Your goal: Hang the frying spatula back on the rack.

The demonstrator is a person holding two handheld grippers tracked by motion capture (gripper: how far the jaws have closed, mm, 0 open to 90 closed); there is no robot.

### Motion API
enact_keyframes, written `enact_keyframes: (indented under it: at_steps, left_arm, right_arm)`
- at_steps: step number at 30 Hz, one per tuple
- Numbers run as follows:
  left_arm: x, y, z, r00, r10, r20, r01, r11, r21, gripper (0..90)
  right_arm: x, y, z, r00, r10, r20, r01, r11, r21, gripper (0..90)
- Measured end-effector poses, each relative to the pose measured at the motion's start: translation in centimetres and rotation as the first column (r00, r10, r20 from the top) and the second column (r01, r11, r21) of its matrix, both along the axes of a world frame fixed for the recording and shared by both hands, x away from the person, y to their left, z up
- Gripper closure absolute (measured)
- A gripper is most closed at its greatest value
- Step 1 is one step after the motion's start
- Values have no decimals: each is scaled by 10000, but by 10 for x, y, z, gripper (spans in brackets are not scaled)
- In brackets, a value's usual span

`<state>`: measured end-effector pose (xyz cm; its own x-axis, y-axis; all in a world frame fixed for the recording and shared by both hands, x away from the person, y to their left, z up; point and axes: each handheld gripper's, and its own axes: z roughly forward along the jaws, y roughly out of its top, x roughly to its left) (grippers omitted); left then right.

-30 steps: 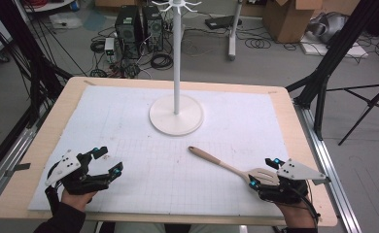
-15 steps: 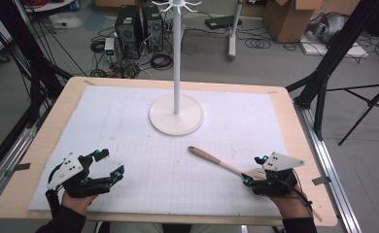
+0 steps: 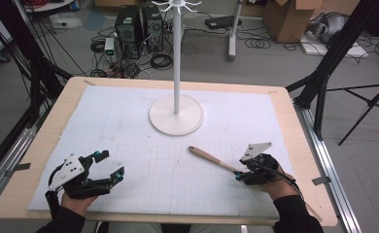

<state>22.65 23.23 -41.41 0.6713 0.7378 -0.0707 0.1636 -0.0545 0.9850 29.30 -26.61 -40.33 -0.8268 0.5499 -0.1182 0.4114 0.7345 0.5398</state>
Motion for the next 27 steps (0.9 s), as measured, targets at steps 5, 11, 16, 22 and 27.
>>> enact_keyframes:
  at_steps: [5, 11, 16, 22, 27]
  left_arm:
    - [0, 2, 0, 10000, 24, -8, -24, 10000, -85, 197]
    - [-1, 2, 1, 10000, 33, 11, -33, 9999, -122, 197]
    - [0, 2, 1, 10000, 9, -7, -9, 9999, -125, 198]
    - [0, 1, 1, 10000, -5, -24, 5, 9999, -140, 199]
    - [0, 1, 1, 10000, 19, -33, -20, 9999, -135, 200]
  right_arm:
    - [6, 4, -9, 9994, 116, -338, -127, 9994, -317, 515]
    - [13, 3, -14, 9963, 91, -851, -121, 9993, -341, 573]
    - [14, 2, -15, 9925, 432, -1142, -450, 9989, -131, 678]
    - [17, -1, -16, 9893, 103, -1453, -76, 9998, 189, 725]
    - [16, 1, -15, 9916, 291, -1263, -298, 9995, -37, 703]
